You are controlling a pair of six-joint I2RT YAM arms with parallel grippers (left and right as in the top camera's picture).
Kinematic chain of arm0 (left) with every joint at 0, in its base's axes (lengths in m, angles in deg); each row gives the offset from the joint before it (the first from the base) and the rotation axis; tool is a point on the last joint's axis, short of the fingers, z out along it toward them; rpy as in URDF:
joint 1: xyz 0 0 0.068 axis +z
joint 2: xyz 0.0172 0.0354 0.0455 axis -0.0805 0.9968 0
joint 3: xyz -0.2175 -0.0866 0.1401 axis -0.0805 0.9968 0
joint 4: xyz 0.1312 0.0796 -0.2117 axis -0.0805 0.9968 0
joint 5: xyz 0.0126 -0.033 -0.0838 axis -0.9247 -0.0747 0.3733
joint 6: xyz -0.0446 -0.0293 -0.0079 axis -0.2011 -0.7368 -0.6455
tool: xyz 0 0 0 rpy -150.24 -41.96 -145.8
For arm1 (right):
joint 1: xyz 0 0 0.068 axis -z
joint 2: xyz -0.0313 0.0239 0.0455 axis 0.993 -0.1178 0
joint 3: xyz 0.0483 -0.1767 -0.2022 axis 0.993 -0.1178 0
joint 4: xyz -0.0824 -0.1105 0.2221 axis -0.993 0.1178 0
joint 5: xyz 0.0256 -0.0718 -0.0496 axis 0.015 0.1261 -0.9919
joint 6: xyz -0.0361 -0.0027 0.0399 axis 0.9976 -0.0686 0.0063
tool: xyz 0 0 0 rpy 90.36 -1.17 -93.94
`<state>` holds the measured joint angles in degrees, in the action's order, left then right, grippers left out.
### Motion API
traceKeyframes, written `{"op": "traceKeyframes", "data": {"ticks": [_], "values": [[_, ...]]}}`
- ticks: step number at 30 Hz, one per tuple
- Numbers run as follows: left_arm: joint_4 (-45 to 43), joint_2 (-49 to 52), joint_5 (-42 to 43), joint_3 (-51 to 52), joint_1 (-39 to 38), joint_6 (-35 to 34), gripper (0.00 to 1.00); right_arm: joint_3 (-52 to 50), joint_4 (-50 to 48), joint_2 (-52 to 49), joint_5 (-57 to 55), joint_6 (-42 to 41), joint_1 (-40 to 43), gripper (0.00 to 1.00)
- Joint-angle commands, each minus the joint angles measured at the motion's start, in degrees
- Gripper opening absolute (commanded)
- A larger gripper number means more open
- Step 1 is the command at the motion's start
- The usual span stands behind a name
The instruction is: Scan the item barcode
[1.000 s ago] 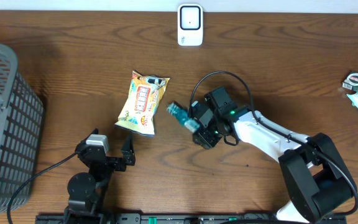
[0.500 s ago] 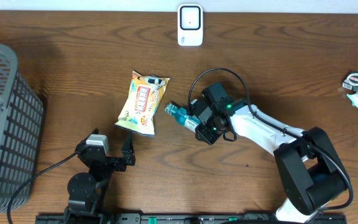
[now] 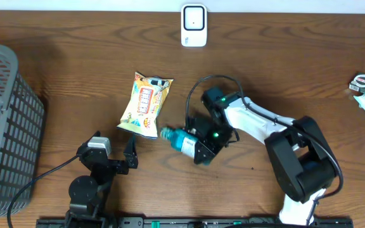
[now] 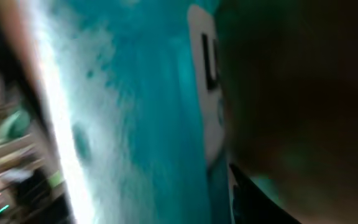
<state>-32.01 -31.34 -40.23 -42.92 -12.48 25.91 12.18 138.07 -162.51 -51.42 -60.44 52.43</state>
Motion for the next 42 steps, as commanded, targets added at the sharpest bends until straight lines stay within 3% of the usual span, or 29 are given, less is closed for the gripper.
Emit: {"op": "traceKeyframes", "data": {"ticks": [1, 12, 15, 23, 33, 38, 42], "values": [[1.38, -0.09, 0.33, 0.94, 0.24, 0.57, 0.98, 2.86, 3.23, 0.96, 15.43, 8.61, 2.95, 0.01], [1.38, -0.09, 0.33, 0.94, 0.24, 0.57, 0.98, 3.78, 11.28, 10.45, 25.46, 20.79, 9.46, 0.01], [1.38, -0.09, 0.33, 0.94, 0.24, 0.57, 0.98, 3.72, 8.92, 11.72, 18.43, 18.58, 8.92, 0.01], [1.38, -0.09, 0.33, 0.94, 0.24, 0.57, 0.98, -1.62, -6.45, 11.47, -6.40, -0.02, 0.57, 0.01], [1.38, -0.09, 0.33, 0.94, 0.24, 0.55, 0.98, -5.97, -8.39, 11.47, -18.75, -1.03, -9.25, 0.01], [1.38, -0.09, 0.33, 0.94, 0.24, 0.55, 0.98, -12.17, -16.70, 10.73, -24.83, -6.03, -10.14, 0.18], [1.38, -0.09, 0.33, 0.94, 0.24, 0.57, 0.98, -15.15, -20.28, 10.21, -24.85, -7.26, -10.12, 0.41]]}}
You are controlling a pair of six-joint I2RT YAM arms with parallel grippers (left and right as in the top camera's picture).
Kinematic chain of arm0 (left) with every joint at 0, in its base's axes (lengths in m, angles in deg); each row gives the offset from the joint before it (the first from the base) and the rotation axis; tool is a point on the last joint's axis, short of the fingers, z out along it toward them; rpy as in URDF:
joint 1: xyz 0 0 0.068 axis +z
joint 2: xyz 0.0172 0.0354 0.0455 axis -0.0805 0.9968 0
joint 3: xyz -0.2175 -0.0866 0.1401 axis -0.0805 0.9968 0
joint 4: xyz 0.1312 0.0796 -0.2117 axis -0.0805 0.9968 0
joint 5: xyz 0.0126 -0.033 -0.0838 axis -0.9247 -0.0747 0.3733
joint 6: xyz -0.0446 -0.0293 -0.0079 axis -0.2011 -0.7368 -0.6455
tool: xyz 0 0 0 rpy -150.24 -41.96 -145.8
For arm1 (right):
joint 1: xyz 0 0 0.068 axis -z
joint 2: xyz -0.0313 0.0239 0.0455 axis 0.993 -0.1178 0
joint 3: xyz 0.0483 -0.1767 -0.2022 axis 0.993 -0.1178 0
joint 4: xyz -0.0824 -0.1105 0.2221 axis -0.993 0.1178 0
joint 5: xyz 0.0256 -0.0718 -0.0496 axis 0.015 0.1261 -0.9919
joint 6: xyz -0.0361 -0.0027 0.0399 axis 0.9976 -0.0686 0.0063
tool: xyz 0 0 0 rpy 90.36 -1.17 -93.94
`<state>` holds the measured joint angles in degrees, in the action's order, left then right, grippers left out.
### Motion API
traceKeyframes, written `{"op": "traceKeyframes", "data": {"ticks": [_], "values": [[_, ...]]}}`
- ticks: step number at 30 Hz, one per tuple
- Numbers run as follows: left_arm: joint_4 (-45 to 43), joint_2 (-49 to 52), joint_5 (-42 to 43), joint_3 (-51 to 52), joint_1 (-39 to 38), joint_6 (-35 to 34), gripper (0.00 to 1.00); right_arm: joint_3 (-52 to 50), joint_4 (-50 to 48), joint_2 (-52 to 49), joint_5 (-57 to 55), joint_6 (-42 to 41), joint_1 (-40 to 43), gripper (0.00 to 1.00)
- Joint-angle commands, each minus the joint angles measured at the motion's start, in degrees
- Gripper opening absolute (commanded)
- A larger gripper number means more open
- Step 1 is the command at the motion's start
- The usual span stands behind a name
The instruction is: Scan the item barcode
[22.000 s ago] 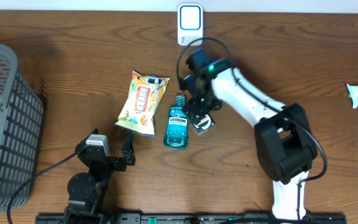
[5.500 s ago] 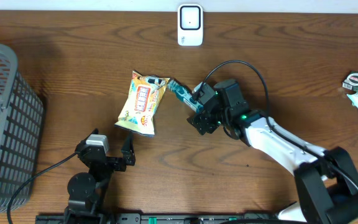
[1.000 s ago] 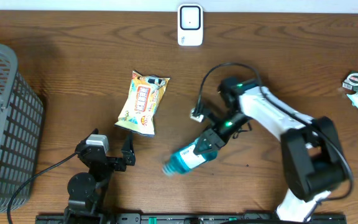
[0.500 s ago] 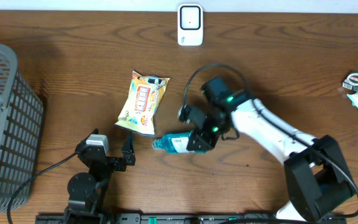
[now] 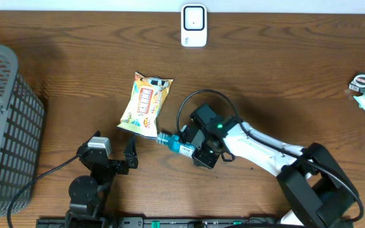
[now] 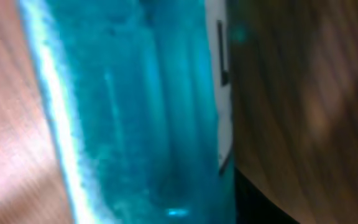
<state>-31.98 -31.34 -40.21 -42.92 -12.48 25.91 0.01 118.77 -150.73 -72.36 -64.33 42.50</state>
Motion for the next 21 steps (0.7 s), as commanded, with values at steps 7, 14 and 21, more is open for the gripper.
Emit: {"op": "traceKeyframes", "data": {"ticks": [7, 14, 21], "values": [[1.36, -0.09, 0.31, 0.94, 0.24, 0.57, 0.98, -3.06, -2.36, -1.99, -3.91, -7.21, -0.20, 0.99], [1.36, -0.09, 0.31, 0.94, 0.24, 0.55, 0.98, -3.76, 0.39, -7.80, -3.93, -7.98, -0.22, 0.83], [1.36, -0.09, 0.31, 0.94, 0.24, 0.57, 0.98, -3.78, 4.68, -13.33, -3.96, -7.69, -0.24, 0.42]]}}
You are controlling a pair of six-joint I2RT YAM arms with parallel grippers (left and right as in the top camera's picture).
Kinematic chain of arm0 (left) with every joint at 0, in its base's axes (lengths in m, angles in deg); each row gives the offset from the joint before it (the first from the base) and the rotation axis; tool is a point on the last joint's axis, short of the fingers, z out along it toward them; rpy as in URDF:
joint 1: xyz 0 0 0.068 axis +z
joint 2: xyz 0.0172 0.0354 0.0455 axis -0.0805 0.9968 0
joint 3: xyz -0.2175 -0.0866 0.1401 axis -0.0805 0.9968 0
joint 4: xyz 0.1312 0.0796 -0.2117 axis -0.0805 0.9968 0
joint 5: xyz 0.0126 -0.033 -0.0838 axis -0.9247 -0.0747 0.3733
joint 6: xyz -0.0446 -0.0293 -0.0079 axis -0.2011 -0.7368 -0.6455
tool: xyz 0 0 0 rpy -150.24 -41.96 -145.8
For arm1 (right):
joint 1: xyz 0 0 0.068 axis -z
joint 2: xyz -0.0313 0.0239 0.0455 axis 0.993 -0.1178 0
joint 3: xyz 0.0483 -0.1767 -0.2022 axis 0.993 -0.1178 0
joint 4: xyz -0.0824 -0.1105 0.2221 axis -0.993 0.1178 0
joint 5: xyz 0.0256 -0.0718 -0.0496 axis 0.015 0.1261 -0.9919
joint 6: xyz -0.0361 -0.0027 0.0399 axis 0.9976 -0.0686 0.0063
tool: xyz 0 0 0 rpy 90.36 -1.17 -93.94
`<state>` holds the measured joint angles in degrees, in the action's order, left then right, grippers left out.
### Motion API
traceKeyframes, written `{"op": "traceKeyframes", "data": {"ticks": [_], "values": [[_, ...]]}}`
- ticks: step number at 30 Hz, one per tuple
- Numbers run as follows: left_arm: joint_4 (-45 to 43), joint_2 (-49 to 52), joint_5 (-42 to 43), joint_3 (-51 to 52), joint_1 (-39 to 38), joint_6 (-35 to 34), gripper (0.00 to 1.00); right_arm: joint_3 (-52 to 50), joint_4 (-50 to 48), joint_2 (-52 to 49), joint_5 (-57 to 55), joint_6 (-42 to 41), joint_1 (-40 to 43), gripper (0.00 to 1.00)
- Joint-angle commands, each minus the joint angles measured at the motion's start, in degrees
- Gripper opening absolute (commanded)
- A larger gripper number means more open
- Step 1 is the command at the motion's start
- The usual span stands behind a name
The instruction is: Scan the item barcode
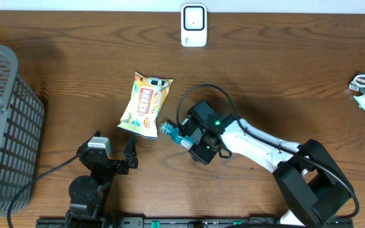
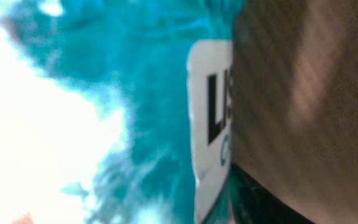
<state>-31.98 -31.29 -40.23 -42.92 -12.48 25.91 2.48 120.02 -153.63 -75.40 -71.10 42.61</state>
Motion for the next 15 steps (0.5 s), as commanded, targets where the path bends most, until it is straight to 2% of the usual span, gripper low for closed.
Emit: {"op": "traceKeyframes", "data": {"ticks": [1, 3, 6, 7, 12, 14, 15], "values": [[1.36, -0.13, 0.33, 0.94, 0.24, 0.57, 0.98, -6.25, 3.76, -10.82, -0.90, -0.92, -0.35, 0.41], [1.36, -0.13, 0.33, 0.94, 0.24, 0.55, 0.97, -6.25, 4.02, -11.47, -0.81, -0.96, -0.35, 0.42], [1.36, -0.13, 0.33, 0.94, 0.24, 0.55, 0.98, -6.25, 4.46, -11.89, -0.68, -0.98, -0.35, 0.52], [1.36, -0.13, 0.33, 0.94, 0.24, 0.57, 0.98, -6.25, 4.57, -11.93, -0.68, -0.98, -0.37, 0.51], [1.36, -0.13, 0.33, 0.94, 0.24, 0.57, 0.98, -6.32, 4.63, -12.81, -0.70, -0.98, -0.37, 0.10], [1.36, -0.13, 0.33, 0.94, 0.24, 0.57, 0.98, -6.45, 4.81, -13.68, -0.70, -0.98, -0.35, 0.01], [1.36, -0.13, 0.33, 0.94, 0.24, 0.55, 0.98, -6.45, 4.94, -14.12, -0.70, -0.96, -0.35, 0.01]]}}
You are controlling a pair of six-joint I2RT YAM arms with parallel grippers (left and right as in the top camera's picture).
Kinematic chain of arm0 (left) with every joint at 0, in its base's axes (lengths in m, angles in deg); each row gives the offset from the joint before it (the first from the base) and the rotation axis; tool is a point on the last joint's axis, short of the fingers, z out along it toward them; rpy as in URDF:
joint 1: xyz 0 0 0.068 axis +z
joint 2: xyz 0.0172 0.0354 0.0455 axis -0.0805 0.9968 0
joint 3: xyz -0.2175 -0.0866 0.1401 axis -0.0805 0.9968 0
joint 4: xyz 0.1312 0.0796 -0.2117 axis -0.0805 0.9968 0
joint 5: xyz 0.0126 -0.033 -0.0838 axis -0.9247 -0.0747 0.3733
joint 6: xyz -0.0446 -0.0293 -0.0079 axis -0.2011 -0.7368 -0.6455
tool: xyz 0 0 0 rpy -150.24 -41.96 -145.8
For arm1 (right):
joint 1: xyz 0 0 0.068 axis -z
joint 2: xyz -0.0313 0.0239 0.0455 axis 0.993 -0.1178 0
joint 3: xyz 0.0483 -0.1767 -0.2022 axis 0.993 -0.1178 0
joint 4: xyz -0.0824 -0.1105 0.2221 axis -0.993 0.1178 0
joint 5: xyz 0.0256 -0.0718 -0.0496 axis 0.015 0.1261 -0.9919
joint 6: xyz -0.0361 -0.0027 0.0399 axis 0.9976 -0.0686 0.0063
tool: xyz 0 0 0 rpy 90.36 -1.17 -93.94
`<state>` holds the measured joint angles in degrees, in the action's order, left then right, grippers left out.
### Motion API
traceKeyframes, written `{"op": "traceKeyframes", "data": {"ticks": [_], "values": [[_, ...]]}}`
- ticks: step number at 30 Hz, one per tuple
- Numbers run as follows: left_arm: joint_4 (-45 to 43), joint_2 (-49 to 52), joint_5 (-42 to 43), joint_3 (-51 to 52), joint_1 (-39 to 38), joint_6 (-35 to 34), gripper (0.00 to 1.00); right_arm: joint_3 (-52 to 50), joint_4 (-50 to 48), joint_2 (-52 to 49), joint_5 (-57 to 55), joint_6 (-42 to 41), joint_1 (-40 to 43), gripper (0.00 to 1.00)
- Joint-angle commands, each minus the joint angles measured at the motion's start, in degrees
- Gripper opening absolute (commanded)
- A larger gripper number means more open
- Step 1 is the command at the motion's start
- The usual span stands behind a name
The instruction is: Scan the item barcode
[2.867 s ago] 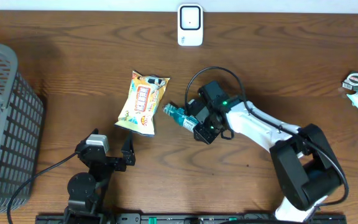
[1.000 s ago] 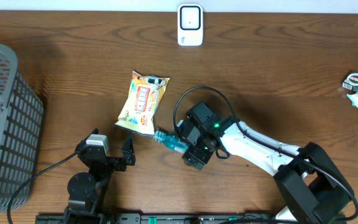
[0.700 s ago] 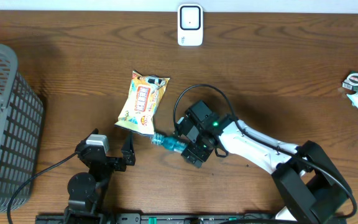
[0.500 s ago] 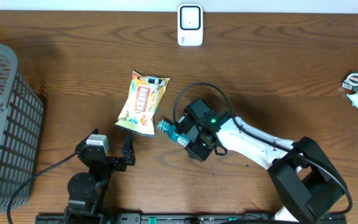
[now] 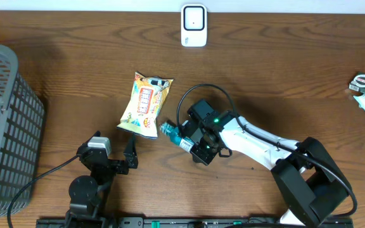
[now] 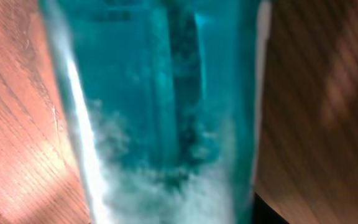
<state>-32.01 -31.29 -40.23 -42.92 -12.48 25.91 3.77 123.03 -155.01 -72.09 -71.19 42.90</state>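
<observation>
A teal bottle with a white label lies slanted just above the table, its cap end pointing at the snack bag. My right gripper is shut on its lower half. The bottle fills the right wrist view as blurred teal and no label print shows there. The white barcode scanner stands at the far edge of the table, well away from the bottle. My left gripper rests at the near left with its fingers apart and nothing between them.
A yellow snack bag lies just left of the bottle. At the table's left edge stands a grey wire basket. A small wrapped item sits at the far right. The right arm's black cable loops above the gripper.
The right gripper and the bottle sit almost where they were in the overhead view. The label print seen in the right wrist view has gone out of sight, leaving plain teal.
My right gripper held the teal bottle beside the snack bag's lower corner at every moment. It was first near the centre, then a little lower and further left with the arm stretched out, then slightly higher again. My left arm has stayed still.
</observation>
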Motion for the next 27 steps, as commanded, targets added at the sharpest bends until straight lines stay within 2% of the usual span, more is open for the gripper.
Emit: {"op": "traceKeyframes", "data": {"ticks": [1, 6, 12, 22, 24, 27], "values": [[1.38, -0.13, 0.33, 0.94, 0.24, 0.57, 0.98, -7.76, 1.99, -13.07, -3.87, -0.87, -0.63, 0.01], [1.38, -0.13, 0.33, 0.94, 0.24, 0.55, 0.98, -3.52, 6.01, -12.59, 0.46, 1.01, -0.39, 0.01], [1.38, -0.13, 0.33, 0.94, 0.24, 0.57, 0.98, 7.72, 14.73, -12.59, 20.46, 13.40, 2.32, 0.01], [1.38, -0.13, 0.33, 0.94, 0.24, 0.57, 0.98, 13.44, 22.38, -12.57, 39.28, 27.02, 10.16, 0.01], [1.38, -0.13, 0.33, 0.94, 0.24, 0.55, 0.98, 14.93, 26.01, -12.46, 41.99, 31.56, 11.76, 0.01], [1.38, -0.13, 0.33, 0.94, 0.24, 0.55, 0.98, 16.55, 33.75, -11.50, 46.40, 44.81, 13.86, 0.01]]}}
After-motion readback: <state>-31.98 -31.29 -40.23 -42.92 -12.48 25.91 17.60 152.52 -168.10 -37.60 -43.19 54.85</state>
